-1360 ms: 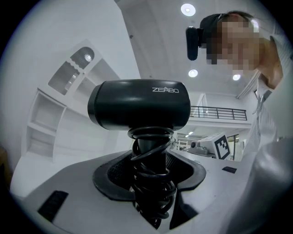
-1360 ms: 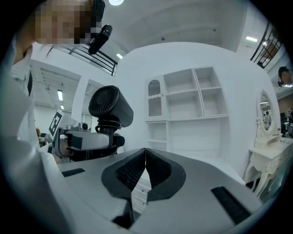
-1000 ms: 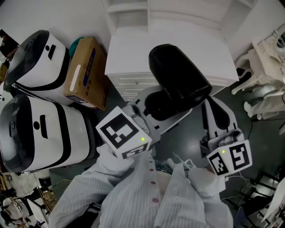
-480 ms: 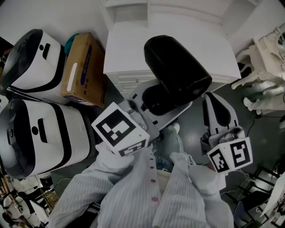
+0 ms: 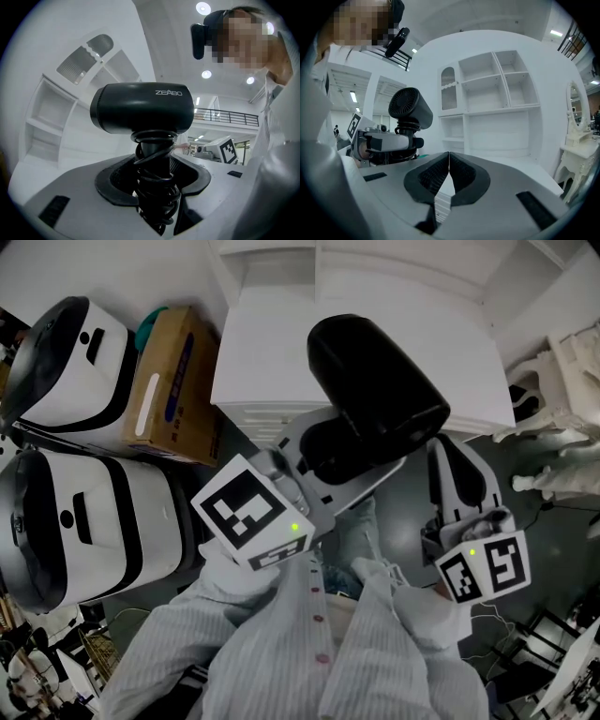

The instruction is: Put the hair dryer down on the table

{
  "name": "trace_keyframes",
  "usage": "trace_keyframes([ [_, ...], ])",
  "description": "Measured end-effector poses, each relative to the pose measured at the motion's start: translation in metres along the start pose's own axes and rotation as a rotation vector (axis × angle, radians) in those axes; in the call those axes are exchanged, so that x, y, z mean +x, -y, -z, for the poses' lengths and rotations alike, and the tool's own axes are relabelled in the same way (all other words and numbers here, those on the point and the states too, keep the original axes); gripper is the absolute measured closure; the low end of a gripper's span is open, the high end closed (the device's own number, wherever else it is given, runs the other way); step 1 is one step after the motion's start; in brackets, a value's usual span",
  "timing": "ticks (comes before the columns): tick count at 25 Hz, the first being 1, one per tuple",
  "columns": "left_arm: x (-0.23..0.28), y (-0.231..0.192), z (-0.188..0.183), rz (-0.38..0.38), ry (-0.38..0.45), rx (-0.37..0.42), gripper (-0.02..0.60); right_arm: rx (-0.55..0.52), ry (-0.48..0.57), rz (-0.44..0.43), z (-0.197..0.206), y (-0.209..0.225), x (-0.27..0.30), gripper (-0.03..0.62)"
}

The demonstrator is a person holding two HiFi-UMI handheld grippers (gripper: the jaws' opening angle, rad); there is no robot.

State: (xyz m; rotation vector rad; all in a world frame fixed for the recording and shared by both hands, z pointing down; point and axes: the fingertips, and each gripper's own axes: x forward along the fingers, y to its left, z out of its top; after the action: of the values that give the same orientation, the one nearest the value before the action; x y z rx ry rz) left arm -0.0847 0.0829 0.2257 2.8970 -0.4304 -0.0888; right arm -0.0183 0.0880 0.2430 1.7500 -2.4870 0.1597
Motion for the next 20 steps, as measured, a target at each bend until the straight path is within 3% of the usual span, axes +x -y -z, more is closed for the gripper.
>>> trace_keyframes([
  [20,0.196,-0.126,-0.035,-0.117,0.005,-0.01,0.359,-0.022,-0.027,-0.124,-0.037,0.2,0.126,0.582],
])
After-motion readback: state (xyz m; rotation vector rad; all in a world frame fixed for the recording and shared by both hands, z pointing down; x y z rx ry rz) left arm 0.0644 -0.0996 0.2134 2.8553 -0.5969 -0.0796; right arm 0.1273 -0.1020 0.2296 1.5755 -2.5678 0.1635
